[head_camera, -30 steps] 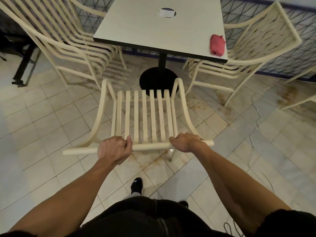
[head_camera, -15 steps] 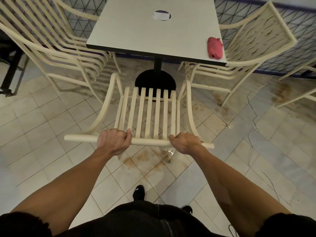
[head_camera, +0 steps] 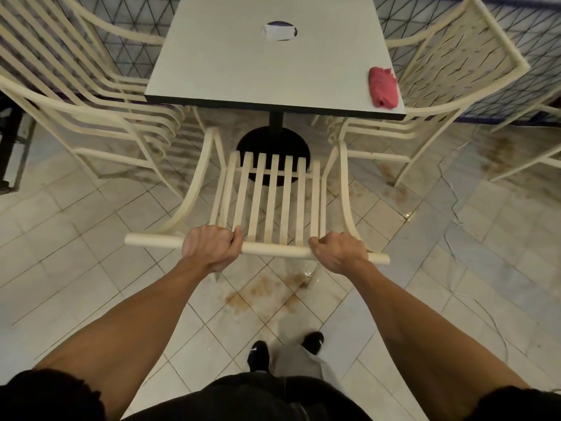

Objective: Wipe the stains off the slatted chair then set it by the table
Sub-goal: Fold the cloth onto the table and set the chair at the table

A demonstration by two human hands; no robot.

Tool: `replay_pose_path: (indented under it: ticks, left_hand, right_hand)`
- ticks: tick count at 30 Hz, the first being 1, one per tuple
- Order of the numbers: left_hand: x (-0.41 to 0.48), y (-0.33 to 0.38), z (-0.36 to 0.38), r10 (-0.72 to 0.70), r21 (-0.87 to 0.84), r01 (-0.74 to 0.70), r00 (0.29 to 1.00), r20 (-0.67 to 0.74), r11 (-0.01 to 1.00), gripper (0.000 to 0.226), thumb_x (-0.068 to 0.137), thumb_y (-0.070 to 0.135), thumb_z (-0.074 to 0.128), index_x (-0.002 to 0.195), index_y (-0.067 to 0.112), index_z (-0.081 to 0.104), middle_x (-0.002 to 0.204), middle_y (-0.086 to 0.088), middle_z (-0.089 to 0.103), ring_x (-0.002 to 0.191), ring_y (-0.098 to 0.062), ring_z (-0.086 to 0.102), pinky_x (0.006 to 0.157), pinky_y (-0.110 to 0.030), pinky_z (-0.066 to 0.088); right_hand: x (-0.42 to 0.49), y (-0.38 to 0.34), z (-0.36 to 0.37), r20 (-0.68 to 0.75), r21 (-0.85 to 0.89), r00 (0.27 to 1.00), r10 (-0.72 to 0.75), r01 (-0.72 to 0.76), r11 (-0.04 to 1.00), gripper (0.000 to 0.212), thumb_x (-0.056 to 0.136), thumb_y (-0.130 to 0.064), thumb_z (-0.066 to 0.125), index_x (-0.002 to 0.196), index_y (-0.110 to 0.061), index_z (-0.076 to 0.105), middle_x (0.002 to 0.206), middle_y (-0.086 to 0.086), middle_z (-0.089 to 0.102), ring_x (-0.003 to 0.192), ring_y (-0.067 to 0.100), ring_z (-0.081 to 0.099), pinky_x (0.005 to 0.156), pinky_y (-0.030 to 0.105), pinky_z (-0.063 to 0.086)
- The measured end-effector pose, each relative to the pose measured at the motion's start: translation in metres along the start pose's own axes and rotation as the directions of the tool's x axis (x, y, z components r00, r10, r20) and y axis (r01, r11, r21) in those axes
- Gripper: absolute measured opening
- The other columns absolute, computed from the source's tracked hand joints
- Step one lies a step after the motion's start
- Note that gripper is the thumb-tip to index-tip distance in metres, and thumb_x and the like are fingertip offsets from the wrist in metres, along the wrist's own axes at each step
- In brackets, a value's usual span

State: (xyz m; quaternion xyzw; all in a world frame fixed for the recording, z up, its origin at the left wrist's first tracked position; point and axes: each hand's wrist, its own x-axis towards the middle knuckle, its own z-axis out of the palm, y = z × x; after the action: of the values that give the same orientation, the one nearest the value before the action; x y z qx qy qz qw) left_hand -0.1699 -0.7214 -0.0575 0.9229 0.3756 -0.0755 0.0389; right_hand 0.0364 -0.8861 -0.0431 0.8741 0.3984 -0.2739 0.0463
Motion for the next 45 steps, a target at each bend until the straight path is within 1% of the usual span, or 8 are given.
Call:
replay_pose_path:
  ticks: [9, 13, 19, 24, 30, 35, 41, 45]
  left_hand:
    - [0.031, -0.004, -0.002, 0.009, -0.006, -0.009, 1.0, -0.018, 1.0, 0.06, 0.103, 0.042, 0.029, 0.067, 0.014, 0.067, 0.06, 0.0, 0.055, 0.059, -0.025, 0.052, 0.06, -0.033, 0.033]
    - [0.05, -0.006, -0.003, 0.008, -0.014, -0.008, 0.999, -0.036, 1.0, 0.059, 0.102, 0.039, 0.031, 0.063, 0.013, 0.065, 0.057, -0.001, 0.056, 0.055, -0.025, 0.052, 0.059, -0.032, 0.034]
    - [0.077, -0.002, 0.0, 0.011, 0.02, -0.01, 0.999, -0.04, 1.0, 0.07, 0.093, 0.047, 0.015, 0.064, 0.015, 0.07, 0.053, 0.003, 0.055, 0.051, -0.023, 0.054, 0.055, -0.03, 0.034]
    - [0.098, 0.002, -0.004, 0.0, 0.023, 0.001, 1.0, -0.028, 1.0, 0.063, 0.102, 0.042, 0.026, 0.067, 0.016, 0.072, 0.054, 0.002, 0.056, 0.052, -0.022, 0.055, 0.057, -0.031, 0.039]
    - [0.113, 0.004, -0.009, 0.01, 0.02, -0.01, 0.999, -0.033, 1.0, 0.06, 0.102, 0.04, 0.029, 0.064, 0.014, 0.068, 0.052, 0.002, 0.052, 0.051, -0.021, 0.052, 0.056, -0.031, 0.037]
    - [0.116, 0.005, -0.011, 0.01, 0.001, -0.01, 1.0, -0.028, 1.0, 0.058, 0.102, 0.041, 0.03, 0.067, 0.016, 0.068, 0.055, 0.002, 0.054, 0.054, -0.021, 0.055, 0.057, -0.031, 0.036]
    - [0.112, -0.001, -0.013, 0.011, -0.156, -0.002, 0.998, 0.062, 0.988, 0.052, 0.101, 0.046, 0.028, 0.08, 0.024, 0.071, 0.064, 0.003, 0.06, 0.062, -0.019, 0.058, 0.062, -0.032, 0.041]
    - [0.114, -0.014, -0.024, 0.084, -0.449, -0.005, 0.984, 0.156, 0.894, 0.049, 0.103, 0.044, 0.031, 0.087, 0.02, 0.07, 0.075, -0.002, 0.067, 0.07, -0.023, 0.063, 0.066, -0.036, 0.048]
  right_hand:
    - [0.031, 0.003, -0.006, -0.02, 0.058, 0.999, 0.044, -0.042, 0.997, 0.052, 0.094, -0.054, 0.027, 0.094, -0.018, 0.065, 0.083, 0.001, 0.059, 0.076, 0.021, 0.055, 0.073, 0.037, 0.044]
    - [0.04, -0.002, -0.015, -0.043, 0.071, 0.997, 0.07, -0.067, 0.995, 0.055, 0.09, -0.053, 0.02, 0.1, -0.021, 0.063, 0.079, -0.001, 0.052, 0.063, 0.015, 0.041, 0.064, 0.037, 0.035]
    - [0.06, 0.007, -0.034, -0.037, 0.08, 0.997, 0.062, -0.059, 0.995, 0.051, 0.095, -0.053, 0.027, 0.093, -0.018, 0.064, 0.079, 0.001, 0.054, 0.074, 0.022, 0.051, 0.069, 0.038, 0.04]
    - [0.077, 0.012, -0.045, -0.038, 0.075, 0.998, 0.049, -0.046, 0.996, 0.052, 0.094, -0.052, 0.03, 0.09, -0.015, 0.066, 0.079, 0.004, 0.059, 0.075, 0.024, 0.057, 0.079, 0.041, 0.051]
    - [0.09, 0.013, -0.054, -0.045, 0.077, 0.998, 0.043, -0.04, 0.996, 0.05, 0.096, -0.051, 0.032, 0.091, -0.015, 0.067, 0.078, 0.002, 0.057, 0.078, 0.024, 0.058, 0.079, 0.04, 0.049]
    - [0.097, 0.016, -0.055, 0.012, 0.105, 0.999, 0.047, -0.048, 0.993, 0.049, 0.095, -0.051, 0.033, 0.096, -0.016, 0.067, 0.081, 0.001, 0.058, 0.079, 0.023, 0.058, 0.079, 0.039, 0.048]
    - [0.11, 0.012, -0.056, 0.174, 0.16, 0.985, 0.013, -0.041, 0.986, 0.043, 0.095, -0.045, 0.038, 0.107, -0.016, 0.067, 0.103, 0.006, 0.06, 0.087, 0.021, 0.056, 0.083, 0.039, 0.049]
    - [0.115, -0.009, -0.064, 0.153, 0.249, 0.988, 0.017, -0.055, 0.967, 0.034, 0.099, -0.033, 0.047, 0.118, -0.014, 0.068, 0.113, 0.006, 0.063, 0.095, 0.021, 0.057, 0.084, 0.033, 0.048]
